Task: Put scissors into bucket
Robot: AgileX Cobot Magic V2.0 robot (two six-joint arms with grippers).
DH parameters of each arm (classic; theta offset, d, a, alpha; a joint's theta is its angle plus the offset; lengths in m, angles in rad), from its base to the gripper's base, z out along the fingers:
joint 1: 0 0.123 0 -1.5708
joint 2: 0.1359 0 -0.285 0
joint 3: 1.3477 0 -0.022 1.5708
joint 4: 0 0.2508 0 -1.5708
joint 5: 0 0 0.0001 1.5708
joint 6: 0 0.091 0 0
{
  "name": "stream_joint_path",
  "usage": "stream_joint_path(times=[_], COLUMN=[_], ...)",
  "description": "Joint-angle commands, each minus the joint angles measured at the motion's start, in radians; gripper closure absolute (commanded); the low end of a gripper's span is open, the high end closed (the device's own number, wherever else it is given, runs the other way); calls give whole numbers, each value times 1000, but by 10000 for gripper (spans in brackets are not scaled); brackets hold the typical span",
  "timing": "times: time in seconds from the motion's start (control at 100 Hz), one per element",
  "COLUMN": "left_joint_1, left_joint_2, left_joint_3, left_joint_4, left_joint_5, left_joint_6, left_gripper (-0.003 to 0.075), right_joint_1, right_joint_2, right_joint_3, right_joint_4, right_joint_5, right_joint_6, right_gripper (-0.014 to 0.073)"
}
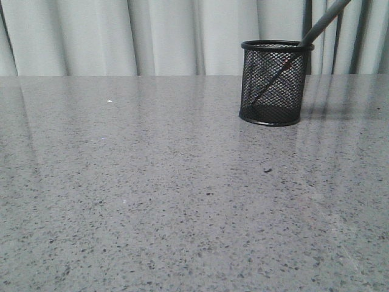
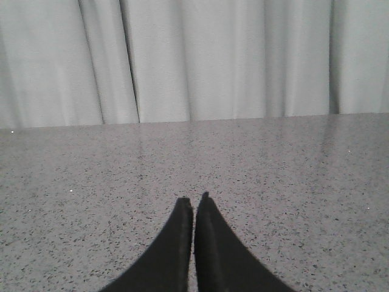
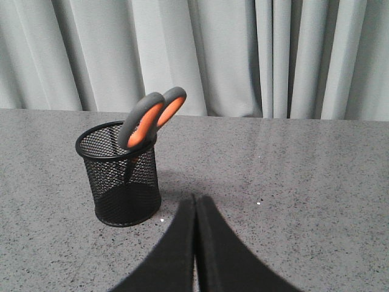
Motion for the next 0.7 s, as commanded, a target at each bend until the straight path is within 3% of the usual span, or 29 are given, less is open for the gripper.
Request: stream_joint_path(times=[0.0, 0.16, 0.31, 0.49, 0.62, 0.69], left_joint_1=[4, 4, 4, 4, 4, 4], left_joint_2=[-27, -27, -27, -27, -27, -25], left_joint_3=[17, 17, 17, 17, 17, 17], left_joint_4=[-9, -9, -9, -9, -9, -9], left_joint_5=[-73, -73, -73, -73, -73, -73], left_joint_6=[-11, -11, -11, -11, -11, -11], left_gripper=[741, 741, 741, 741, 741, 741], right_joint_1=[-3, -7, -44, -103, -109, -114], right_joint_2=[7, -2, -72, -237, -374, -368], right_joint_3=[-26, -17, 82, 238, 310, 341], right_joint_4=[5, -30, -300, -333, -401, -407], right_joint_5=[-78, -107, -127, -123, -44, -55], right_joint_6=[-13, 26, 221, 238, 298, 307], right_gripper=[662, 662, 662, 662, 662, 662])
